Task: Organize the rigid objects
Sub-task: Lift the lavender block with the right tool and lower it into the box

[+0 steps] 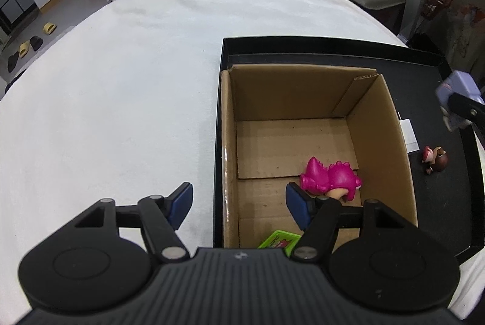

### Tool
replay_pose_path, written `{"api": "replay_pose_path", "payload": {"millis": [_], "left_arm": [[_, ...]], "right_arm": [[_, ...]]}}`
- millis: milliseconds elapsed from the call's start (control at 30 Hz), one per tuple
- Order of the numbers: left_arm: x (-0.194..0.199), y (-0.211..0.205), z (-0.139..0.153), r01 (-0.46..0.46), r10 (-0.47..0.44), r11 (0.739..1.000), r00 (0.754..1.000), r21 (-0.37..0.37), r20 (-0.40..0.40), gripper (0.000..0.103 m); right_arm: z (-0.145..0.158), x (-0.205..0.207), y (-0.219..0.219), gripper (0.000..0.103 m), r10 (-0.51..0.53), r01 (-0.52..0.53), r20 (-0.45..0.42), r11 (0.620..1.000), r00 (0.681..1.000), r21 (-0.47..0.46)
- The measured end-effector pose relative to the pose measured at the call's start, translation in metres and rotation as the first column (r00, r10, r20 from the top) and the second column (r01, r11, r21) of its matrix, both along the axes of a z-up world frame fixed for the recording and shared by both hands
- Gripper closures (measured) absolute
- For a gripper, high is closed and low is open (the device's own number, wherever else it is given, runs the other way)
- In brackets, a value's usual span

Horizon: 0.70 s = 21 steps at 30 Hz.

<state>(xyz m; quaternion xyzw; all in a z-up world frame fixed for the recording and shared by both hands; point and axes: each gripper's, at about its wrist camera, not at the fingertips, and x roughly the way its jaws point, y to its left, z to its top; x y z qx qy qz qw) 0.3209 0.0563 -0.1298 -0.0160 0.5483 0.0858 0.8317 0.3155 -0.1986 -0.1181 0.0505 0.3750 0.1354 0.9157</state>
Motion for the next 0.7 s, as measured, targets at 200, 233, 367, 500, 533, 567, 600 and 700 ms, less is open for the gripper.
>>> {"api": "replay_pose_path", "payload": {"millis": [200,233,367,500,533,567,600,700], "left_arm": [[-0.001,0.012,-0.001,-0.024,0.024,1.000,1.000,-0.010,0.003,0.037],[-0.001,0.014,-0.003,-0.028,0.028,0.999,1.000,-0.024,-0.001,0.037],[-0.002,0.019,-0.011,-0.031,0.031,0.999,0.999,-0.041,-0.008,0.037],[0.001,0.025,-0.018,-0.037,0.036,0.997,0.999,-0.069,-0.014,0.040],[0.002,0.026,-0.019,-0.037,0.037,0.997,0.999,-0.074,-0.010,0.040],[0.002,0.027,-0.019,-0.036,0.036,0.996,0.999,-0.078,-0.004,0.041],[0.003,0.028,-0.019,-0.035,0.036,0.996,0.999,-0.083,0.001,0.042],[0.005,0.031,-0.020,-0.041,0.041,0.993,0.999,-0.108,0.000,0.055]], "right_arm": [[0.012,-0.008,0.036,0.058,0.084,-0.084,0.022,0.996,0.996,-0.005],[0.013,-0.009,0.041,0.058,0.098,-0.098,0.021,0.995,0.995,-0.002],[0.017,-0.014,0.058,0.058,0.133,-0.133,0.008,0.991,0.991,0.022],[0.021,-0.016,0.074,0.058,0.172,-0.173,0.013,0.985,0.985,0.026],[0.022,-0.017,0.077,0.058,0.179,-0.179,0.016,0.984,0.984,0.022],[0.023,-0.017,0.081,0.058,0.185,-0.185,0.018,0.983,0.983,0.014],[0.023,-0.016,0.084,0.058,0.188,-0.188,0.017,0.982,0.982,0.012],[0.019,-0.014,0.094,0.058,0.203,-0.203,0.007,0.979,0.979,0.016]]}}
